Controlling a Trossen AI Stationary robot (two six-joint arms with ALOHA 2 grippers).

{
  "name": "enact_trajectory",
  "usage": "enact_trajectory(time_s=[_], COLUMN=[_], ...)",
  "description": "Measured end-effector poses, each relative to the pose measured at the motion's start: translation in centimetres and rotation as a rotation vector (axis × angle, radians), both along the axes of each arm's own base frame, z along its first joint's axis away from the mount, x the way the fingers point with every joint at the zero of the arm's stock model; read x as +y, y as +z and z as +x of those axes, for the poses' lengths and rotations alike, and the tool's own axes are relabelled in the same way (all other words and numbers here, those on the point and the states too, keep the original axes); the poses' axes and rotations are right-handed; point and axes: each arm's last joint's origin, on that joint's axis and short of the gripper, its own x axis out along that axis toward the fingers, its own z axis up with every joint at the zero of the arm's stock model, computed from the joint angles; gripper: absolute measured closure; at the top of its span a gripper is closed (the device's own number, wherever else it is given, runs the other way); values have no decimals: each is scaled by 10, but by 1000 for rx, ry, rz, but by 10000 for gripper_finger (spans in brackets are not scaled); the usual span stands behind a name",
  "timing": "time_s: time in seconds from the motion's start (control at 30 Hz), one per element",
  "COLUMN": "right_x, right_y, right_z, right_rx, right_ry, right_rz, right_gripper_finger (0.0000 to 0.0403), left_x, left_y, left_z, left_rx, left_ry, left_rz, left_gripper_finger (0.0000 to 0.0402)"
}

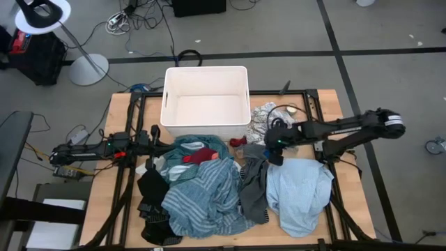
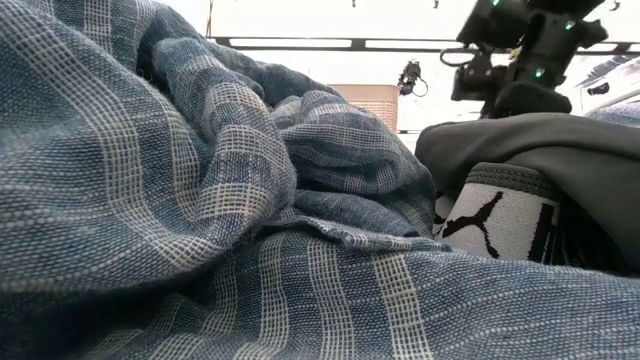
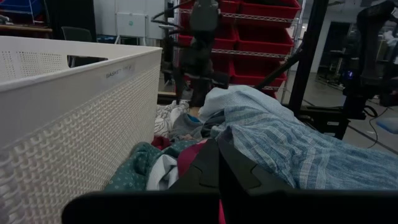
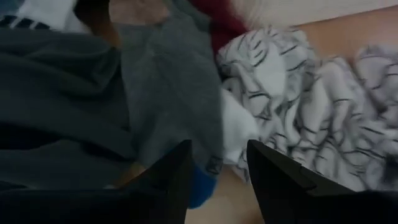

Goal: Sort clothes
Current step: Put the gray sock into the white laundry bin

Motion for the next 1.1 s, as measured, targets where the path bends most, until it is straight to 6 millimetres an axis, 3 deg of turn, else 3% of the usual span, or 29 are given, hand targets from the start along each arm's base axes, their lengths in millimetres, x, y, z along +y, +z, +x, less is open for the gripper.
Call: enact_trajectory(time_s=[0.33,0.43,0.53,0.6,1.1], right_x=[-11,-10,-9,-9,-8], right_y=[-30,-34,-34,-31,22], right_z=[18,20,20,19,-14], right_rx=[94,106,103,94,37], right_ry=[4,19,35,37,-66], right_rz=[77,113,141,141,88], right_gripper_finger=[261,297,360,390,395], left_x=[0,0,0,0,0], left_y=[0,0,0,0,0], left_z=[0,0,0,0,0], left_rx=[0,0,0,0,-1], left_ry=[0,0,0,0,0], left_rz=[0,0,0,0,0], left_gripper_finger=[401,401,401,401,401])
